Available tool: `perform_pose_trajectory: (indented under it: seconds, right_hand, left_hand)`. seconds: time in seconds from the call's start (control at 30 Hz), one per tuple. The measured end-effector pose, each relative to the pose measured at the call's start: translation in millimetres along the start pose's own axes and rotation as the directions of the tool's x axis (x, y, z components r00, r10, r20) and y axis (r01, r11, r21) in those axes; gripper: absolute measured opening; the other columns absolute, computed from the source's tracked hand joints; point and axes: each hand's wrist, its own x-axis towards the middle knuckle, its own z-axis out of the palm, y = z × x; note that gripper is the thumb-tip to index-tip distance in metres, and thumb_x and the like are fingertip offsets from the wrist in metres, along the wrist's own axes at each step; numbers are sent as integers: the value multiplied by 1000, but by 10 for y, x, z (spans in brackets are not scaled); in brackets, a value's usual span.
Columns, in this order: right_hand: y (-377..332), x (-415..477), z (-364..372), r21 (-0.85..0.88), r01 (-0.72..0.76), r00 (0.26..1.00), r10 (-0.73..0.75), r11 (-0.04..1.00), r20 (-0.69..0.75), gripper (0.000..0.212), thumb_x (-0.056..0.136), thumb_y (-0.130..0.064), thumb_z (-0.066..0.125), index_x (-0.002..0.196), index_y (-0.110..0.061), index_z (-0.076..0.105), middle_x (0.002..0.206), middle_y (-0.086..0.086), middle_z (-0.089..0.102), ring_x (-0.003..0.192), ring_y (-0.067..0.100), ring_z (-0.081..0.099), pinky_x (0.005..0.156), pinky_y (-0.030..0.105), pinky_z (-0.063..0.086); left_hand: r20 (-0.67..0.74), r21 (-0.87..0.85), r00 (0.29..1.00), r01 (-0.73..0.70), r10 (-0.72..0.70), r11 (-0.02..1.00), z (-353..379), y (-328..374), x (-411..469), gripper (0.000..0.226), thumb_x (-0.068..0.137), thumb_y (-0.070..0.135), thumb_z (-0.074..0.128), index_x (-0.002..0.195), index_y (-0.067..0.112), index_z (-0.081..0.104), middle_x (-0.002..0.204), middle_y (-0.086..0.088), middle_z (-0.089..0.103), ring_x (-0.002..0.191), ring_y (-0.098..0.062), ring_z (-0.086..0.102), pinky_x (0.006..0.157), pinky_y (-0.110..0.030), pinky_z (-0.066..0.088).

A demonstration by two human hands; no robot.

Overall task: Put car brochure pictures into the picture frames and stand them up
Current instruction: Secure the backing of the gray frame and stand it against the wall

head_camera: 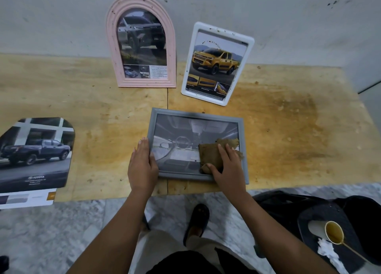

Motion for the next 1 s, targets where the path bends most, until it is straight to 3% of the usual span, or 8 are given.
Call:
perform_pose_trajectory:
  seconds: [0.13,0.27,0.43,0.57,0.6,0.7,0.87,1.0]
  right_hand:
    - [96,44,14,-68,69,996,-73,995,-60,60,86,-32,64,139,-14,44,138,11,48,128,31,41,104,41,38]
    - [154,133,-26,-241,147,980,-174,959,-95,50,78,-25,74,124,-13,60,113,13,63,90,35,58,72,42,53]
    - [141,345,-100,-441,176,964,-245,880,-106,39,72,-17,77,109,-10,67,95,19,65,62,33,55,53,34,47]
    - [216,497,-58,-514,197,976,-214,835,27,32,89,-16,53,120,-12,55,107,17,63,78,33,57,65,36,39]
    - [226,516,-58,-512,201,976,-215,835,32,34,87,-14,55,120,-13,55,107,15,62,80,32,56,66,35,39]
    - [185,551,-142,-372,158,984,-176,915,-16,41,77,-6,67,117,-8,59,105,18,60,79,35,52,64,38,44]
    - [92,740,-234,-315,57,995,-82,947,-65,48,81,7,49,127,-9,50,119,18,49,94,36,44,76,39,40]
    - [66,903,-370,39,-80,957,88,996,-276,38,87,3,48,123,-6,52,120,20,49,101,38,46,81,35,36]
  left_hand:
    - [-4,0,1000,8,-8,1000,-7,5,-9,48,98,12,40,145,11,33,149,-5,36,140,-17,29,116,-36,23]
    - [3,6,1000,3,-3,1000,-15,7,-8,48,98,12,39,145,12,32,150,-4,34,140,-16,27,117,-35,21]
    - [6,6,1000,14,-14,1000,-10,19,-11,47,99,14,38,146,14,32,151,-2,33,141,-14,26,117,-33,20]
    - [4,3,1000,14,-14,1000,-13,15,-13,47,99,14,38,146,14,32,151,-2,34,141,-14,26,117,-32,20]
    - [4,1,1000,14,-14,1000,-12,16,-15,47,99,14,38,146,14,31,151,-2,34,140,-14,27,117,-33,20]
    - [3,-2,1000,15,-15,1000,-15,20,-26,48,99,13,38,146,14,31,150,-1,34,140,-14,26,117,-33,20]
    - [-1,-13,1000,13,-14,1000,-25,14,-31,48,99,13,39,146,14,32,150,-2,35,140,-14,27,116,-34,22]
    - [-1,-12,1000,18,-18,1000,-10,10,-18,48,98,12,41,145,12,32,149,-4,36,140,-16,28,116,-36,23]
